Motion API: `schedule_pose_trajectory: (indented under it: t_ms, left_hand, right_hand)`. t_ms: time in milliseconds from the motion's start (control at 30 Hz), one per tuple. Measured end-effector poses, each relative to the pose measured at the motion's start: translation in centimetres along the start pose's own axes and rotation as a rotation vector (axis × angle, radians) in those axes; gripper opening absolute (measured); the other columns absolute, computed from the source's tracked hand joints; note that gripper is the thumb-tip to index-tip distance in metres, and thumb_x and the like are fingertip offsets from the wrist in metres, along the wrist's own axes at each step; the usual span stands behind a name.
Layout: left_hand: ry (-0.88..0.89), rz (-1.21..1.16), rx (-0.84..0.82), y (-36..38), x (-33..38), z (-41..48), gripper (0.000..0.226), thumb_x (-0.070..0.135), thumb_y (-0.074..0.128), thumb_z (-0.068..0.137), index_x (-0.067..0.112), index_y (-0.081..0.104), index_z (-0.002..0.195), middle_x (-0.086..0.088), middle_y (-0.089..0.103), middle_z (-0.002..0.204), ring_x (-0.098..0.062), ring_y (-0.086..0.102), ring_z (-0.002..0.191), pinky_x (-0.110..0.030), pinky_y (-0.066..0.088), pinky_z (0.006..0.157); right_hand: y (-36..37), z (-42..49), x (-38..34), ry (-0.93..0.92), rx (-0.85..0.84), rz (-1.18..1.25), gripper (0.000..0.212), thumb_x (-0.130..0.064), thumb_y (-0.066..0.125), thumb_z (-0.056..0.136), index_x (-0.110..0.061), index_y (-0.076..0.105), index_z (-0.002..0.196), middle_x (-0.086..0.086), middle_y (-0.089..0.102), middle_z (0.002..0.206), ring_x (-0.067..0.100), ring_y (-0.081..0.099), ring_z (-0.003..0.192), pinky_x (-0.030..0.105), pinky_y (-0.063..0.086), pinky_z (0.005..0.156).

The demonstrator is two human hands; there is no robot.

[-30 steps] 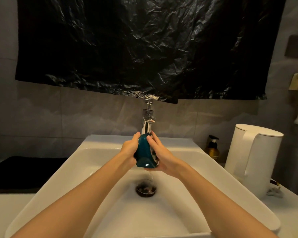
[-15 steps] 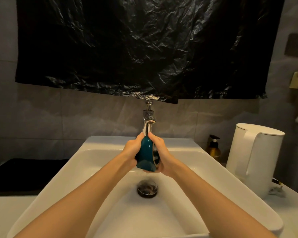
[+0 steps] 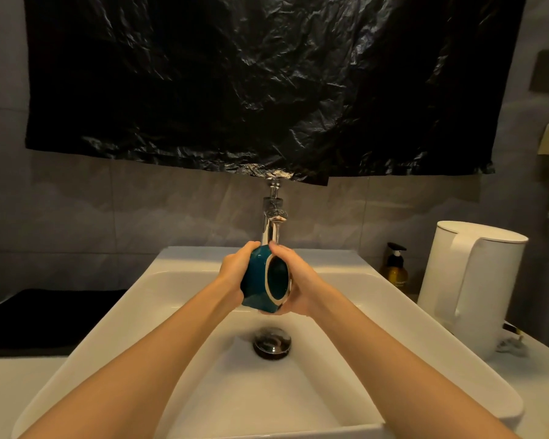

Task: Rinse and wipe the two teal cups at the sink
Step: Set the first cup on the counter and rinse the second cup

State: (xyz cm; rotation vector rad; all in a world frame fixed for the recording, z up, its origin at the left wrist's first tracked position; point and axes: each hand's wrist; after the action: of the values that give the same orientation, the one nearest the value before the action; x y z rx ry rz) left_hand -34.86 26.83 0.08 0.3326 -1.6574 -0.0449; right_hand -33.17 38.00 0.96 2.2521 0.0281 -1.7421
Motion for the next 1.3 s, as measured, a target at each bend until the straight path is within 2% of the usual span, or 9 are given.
schedule_pose_trajectory:
  t_ms: [67, 233, 367, 500, 667, 833, 1033, 1200, 1300]
  left_hand:
    - [-0.004, -0.006, -0.004, 0.0, -0.1, 0.1, 0.037, 0.045, 0.062, 0.083, 0.014, 0.064, 0.104, -0.01, 0.069, 0.104, -0.03, 0.063, 0.101, -0.043, 0.051, 0.093]
    - [-0.012, -0.004, -0.018, -0.5, -0.3, 0.2, 0.041, 0.048, 0.065, 0.079, 0.016, 0.064, 0.105, -0.012, 0.069, 0.103, -0.031, 0.064, 0.099, -0.046, 0.052, 0.092]
    - [0.01, 0.02, -0.001, -0.3, -0.5, 0.3, 0.033, 0.046, 0.061, 0.083, 0.018, 0.062, 0.099, -0.011, 0.068, 0.105, -0.03, 0.063, 0.1, -0.045, 0.052, 0.092]
    - [0.024, 0.047, 0.023, -0.2, -0.5, 0.2, 0.033, 0.046, 0.062, 0.083, 0.017, 0.062, 0.098, -0.009, 0.068, 0.101, -0.028, 0.063, 0.098, -0.042, 0.052, 0.091]
    - [0.005, 0.085, 0.01, -0.6, -0.2, -0.1, 0.034, 0.049, 0.063, 0.08, 0.018, 0.061, 0.093, -0.008, 0.069, 0.102, -0.03, 0.062, 0.1, -0.043, 0.051, 0.091]
    - [-0.054, 0.103, -0.082, -1.4, 0.4, -0.5, 0.044, 0.051, 0.065, 0.076, 0.013, 0.064, 0.098, -0.011, 0.071, 0.097, -0.029, 0.063, 0.087, -0.042, 0.05, 0.087]
    - [-0.073, 0.049, -0.166, -2.2, 0.8, -0.9, 0.037, 0.049, 0.062, 0.08, 0.013, 0.064, 0.083, -0.008, 0.07, 0.078, -0.024, 0.061, 0.074, -0.034, 0.051, 0.068]
    - [-0.072, 0.079, -0.192, -1.8, 0.7, -1.1, 0.036, 0.047, 0.062, 0.081, 0.012, 0.063, 0.086, -0.008, 0.07, 0.079, -0.023, 0.062, 0.074, -0.033, 0.051, 0.069]
    - [-0.069, 0.065, -0.195, -1.5, 0.6, -0.8, 0.033, 0.045, 0.059, 0.085, 0.012, 0.062, 0.09, -0.007, 0.069, 0.082, -0.023, 0.062, 0.077, -0.035, 0.052, 0.071]
  right_hand:
    - [0.0, -0.1, 0.0, 0.033, 0.003, 0.048, 0.039, -0.052, 0.057, 0.088, -0.027, 0.054, 0.118, 0.008, 0.058, 0.111, 0.028, 0.054, 0.097, 0.045, 0.051, 0.07]
    - [0.4, 0.3, 0.5, -0.069, 0.033, -0.165, 0.052, -0.046, 0.067, 0.083, -0.034, 0.041, 0.126, 0.002, 0.054, 0.113, 0.025, 0.054, 0.104, 0.049, 0.053, 0.085]
    - [0.4, 0.3, 0.3, -0.049, 0.021, -0.08, 0.046, -0.043, 0.065, 0.085, -0.03, 0.046, 0.126, 0.003, 0.055, 0.11, 0.022, 0.053, 0.096, 0.042, 0.051, 0.073]
    - [-0.2, 0.1, 0.0, 0.021, 0.015, 0.023, 0.037, -0.043, 0.068, 0.083, -0.027, 0.053, 0.113, 0.005, 0.054, 0.102, 0.025, 0.051, 0.09, 0.044, 0.05, 0.076]
    - [-1.3, 0.9, 0.3, 0.104, -0.005, 0.054, 0.051, -0.048, 0.077, 0.072, -0.02, 0.056, 0.109, 0.01, 0.057, 0.112, 0.032, 0.052, 0.102, 0.048, 0.053, 0.078]
    - [-3.4, 1.2, 0.9, 0.048, -0.124, 0.134, 0.033, -0.038, 0.073, 0.08, -0.022, 0.068, 0.108, 0.002, 0.066, 0.118, 0.031, 0.052, 0.115, 0.051, 0.049, 0.089]
    - [-2.8, 1.3, 1.4, 0.108, -0.214, 0.158, 0.053, -0.045, 0.068, 0.081, -0.021, 0.057, 0.127, 0.01, 0.06, 0.128, 0.032, 0.054, 0.119, 0.046, 0.047, 0.098]
    - [-1.4, 1.3, 0.8, 0.211, -0.122, 0.141, 0.078, -0.054, 0.085, 0.054, -0.018, 0.062, 0.119, 0.014, 0.065, 0.12, 0.034, 0.057, 0.111, 0.049, 0.05, 0.091]
    - [-1.8, 1.0, 0.3, 0.198, -0.106, 0.157, 0.063, -0.053, 0.078, 0.066, -0.015, 0.064, 0.114, 0.013, 0.067, 0.114, 0.032, 0.059, 0.106, 0.047, 0.051, 0.089]
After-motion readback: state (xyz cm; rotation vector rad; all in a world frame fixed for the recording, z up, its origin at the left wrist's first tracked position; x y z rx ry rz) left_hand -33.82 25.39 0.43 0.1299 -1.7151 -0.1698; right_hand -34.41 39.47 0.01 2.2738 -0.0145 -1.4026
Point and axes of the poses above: each hand's wrist, its own z-axis towards the middle knuckle, its own y-axis out of the palm, x = y × z
